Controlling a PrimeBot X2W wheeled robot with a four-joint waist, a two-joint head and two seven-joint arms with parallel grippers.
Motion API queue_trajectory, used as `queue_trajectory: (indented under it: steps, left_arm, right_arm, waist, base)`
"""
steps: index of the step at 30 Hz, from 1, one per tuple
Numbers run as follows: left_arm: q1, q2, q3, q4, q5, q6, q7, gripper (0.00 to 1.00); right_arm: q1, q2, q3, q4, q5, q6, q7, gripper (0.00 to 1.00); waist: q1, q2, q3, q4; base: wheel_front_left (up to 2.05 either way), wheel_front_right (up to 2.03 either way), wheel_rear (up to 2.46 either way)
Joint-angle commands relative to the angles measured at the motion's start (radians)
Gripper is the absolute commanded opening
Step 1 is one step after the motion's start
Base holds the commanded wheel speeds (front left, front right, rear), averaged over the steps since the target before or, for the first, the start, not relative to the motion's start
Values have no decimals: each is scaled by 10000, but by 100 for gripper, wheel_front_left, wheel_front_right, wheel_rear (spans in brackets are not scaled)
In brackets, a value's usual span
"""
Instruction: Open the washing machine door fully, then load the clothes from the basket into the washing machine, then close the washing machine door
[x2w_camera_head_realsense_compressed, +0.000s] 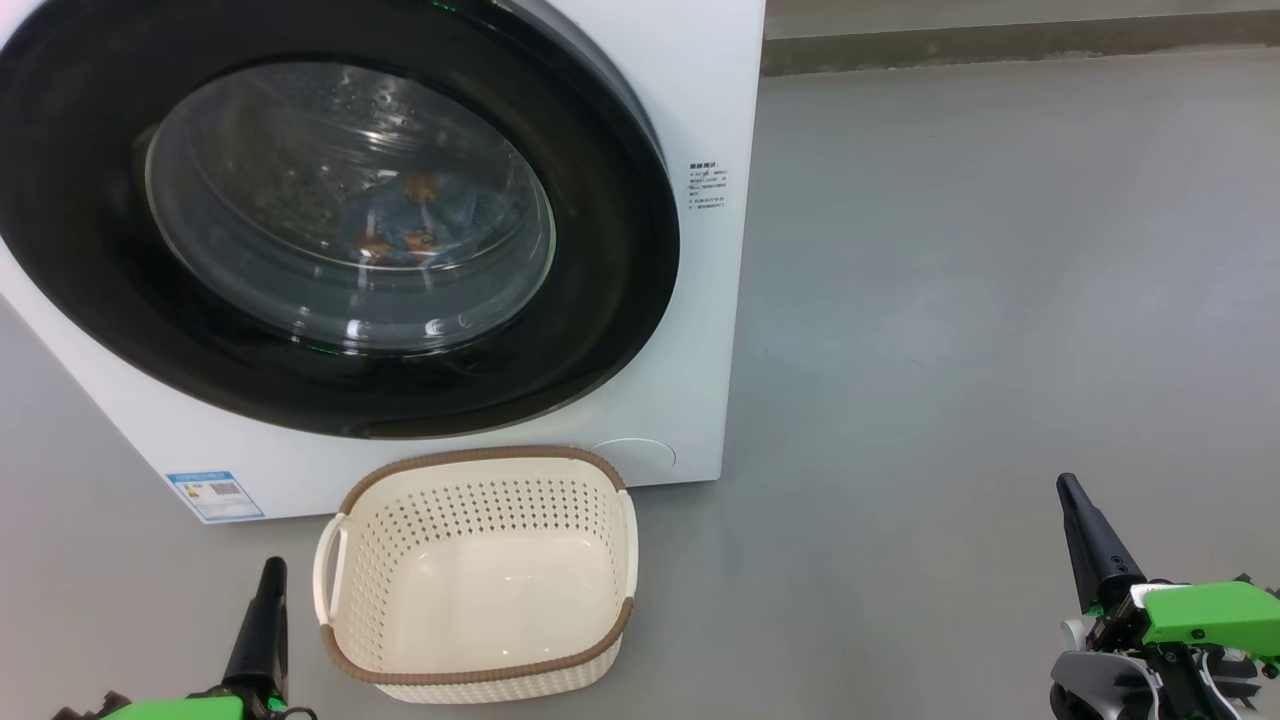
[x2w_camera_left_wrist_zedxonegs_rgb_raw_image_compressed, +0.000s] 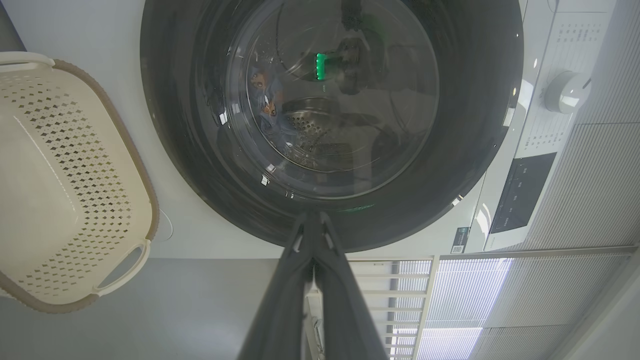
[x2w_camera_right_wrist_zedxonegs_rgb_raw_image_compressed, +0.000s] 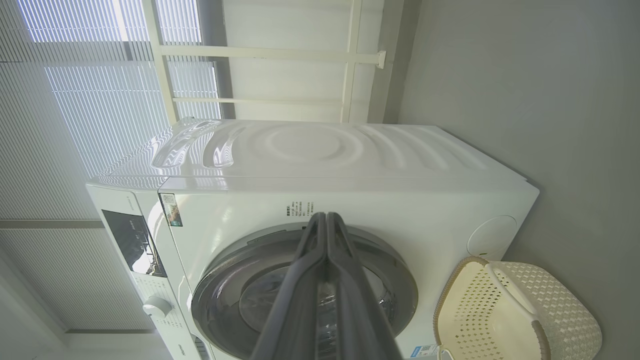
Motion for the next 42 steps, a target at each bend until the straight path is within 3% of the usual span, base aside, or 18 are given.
queue_trajectory:
  steps: [1, 42]
  left_arm:
    - [-458, 125, 339, -167, -54, -24, 43, 0]
    - [-458, 106, 366, -176, -32, -25, 64, 0]
  right_arm:
    - [-326, -128, 162, -285, 136, 4, 36, 0]
    - [-333, -50, 55, -276, 45, 4, 122, 0]
  waist:
    - [0, 0, 0, 0]
    - [0, 0, 0, 0]
  base:
    - [0, 0, 0]
    - [0, 0, 0]
